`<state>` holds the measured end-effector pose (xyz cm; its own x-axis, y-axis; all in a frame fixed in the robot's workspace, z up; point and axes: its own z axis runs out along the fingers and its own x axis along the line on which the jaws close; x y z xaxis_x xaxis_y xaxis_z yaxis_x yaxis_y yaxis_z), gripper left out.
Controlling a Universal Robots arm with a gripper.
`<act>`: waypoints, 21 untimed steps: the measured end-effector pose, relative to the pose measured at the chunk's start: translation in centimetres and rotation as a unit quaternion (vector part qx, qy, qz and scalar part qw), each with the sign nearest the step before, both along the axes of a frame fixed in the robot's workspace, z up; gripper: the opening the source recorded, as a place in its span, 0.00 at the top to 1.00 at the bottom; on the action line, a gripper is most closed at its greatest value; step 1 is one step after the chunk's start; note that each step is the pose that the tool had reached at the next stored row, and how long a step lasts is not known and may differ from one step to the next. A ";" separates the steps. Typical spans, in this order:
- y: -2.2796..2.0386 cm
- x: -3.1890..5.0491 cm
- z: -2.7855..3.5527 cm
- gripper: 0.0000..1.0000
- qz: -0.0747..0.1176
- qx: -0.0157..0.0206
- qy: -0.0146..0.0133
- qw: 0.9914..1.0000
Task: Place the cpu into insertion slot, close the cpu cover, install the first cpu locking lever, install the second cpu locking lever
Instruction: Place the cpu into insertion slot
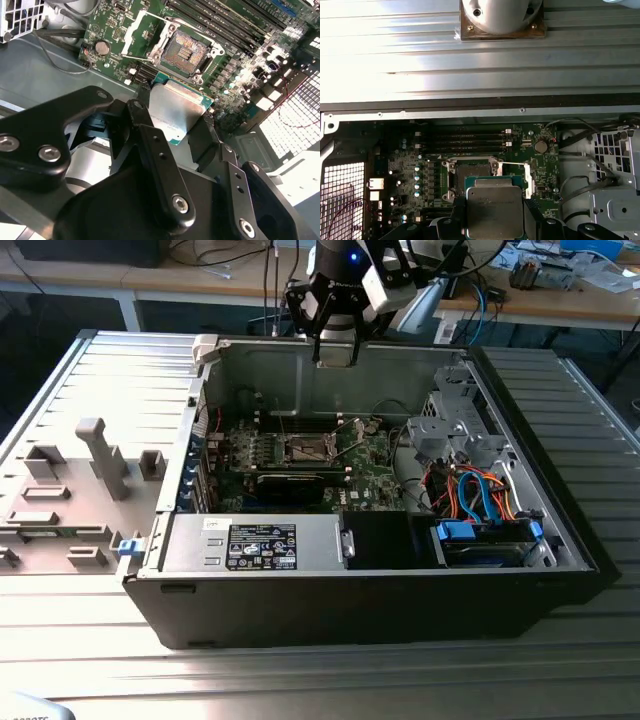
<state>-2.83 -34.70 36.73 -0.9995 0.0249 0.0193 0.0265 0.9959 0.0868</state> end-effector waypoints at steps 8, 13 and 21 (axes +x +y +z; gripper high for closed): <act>0.00 0.00 -0.26 0.45 0.000 0.000 0.000 1.000; 0.00 0.00 -0.34 0.45 0.000 0.000 0.000 1.000; 0.00 0.00 -0.51 0.45 0.000 0.000 0.000 1.000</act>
